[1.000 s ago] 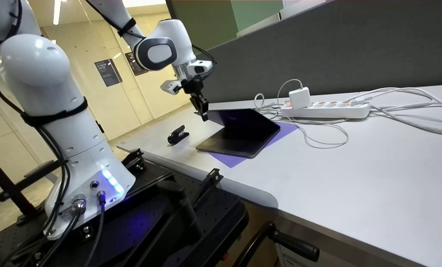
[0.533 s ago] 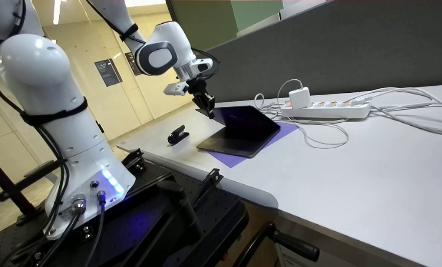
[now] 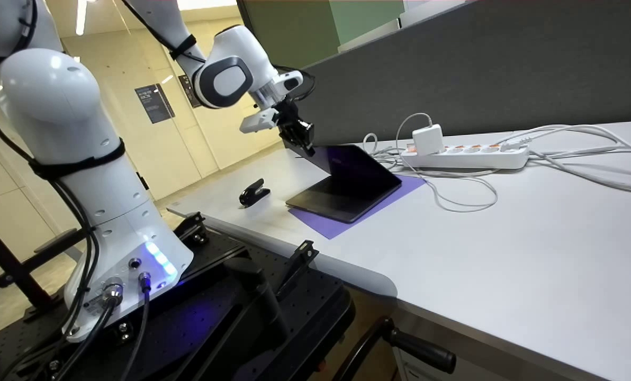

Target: Open the laptop fully

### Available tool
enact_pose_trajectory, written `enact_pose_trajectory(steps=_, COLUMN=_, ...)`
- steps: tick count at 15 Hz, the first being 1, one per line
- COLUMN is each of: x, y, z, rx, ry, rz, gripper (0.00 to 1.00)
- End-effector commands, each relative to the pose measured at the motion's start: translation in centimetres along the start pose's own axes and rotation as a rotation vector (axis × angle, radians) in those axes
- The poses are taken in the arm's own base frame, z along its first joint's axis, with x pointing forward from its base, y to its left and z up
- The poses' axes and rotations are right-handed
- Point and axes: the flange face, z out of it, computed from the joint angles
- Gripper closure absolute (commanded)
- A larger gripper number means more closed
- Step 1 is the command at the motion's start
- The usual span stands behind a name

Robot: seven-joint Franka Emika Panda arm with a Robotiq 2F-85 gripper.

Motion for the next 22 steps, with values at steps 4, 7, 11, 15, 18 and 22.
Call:
enact_pose_trajectory(steps=4, x=2.1, y=1.2, z=-2.3, rx=-0.034, ry=0.141, rz=-0.002, gripper=1.0)
enact_pose_trajectory(steps=7, x=2.3, y=1.8, z=-2.6, rx=-0.049, ry=0.178, rz=0.028, gripper=1.0)
enact_pose_trajectory(steps=11, x=2.4, y=2.2, z=-2.8, rx=-0.061, ry=0.207, rz=0.065, gripper=1.0)
enact_pose_trajectory(steps=15, x=2.7, y=1.8, z=-3.2, rx=-0.057, ry=0.237, rz=0.128, gripper=1.0)
enact_pose_trajectory(steps=18, x=2.9, y=1.7, z=-3.5, rx=-0.057, ry=0.273, rz=0.166, gripper=1.0)
enact_pose_trajectory(steps=22, x=2.1, y=1.6, z=-2.3, rx=-0.059, ry=0.219, rz=0.126, gripper=0.99)
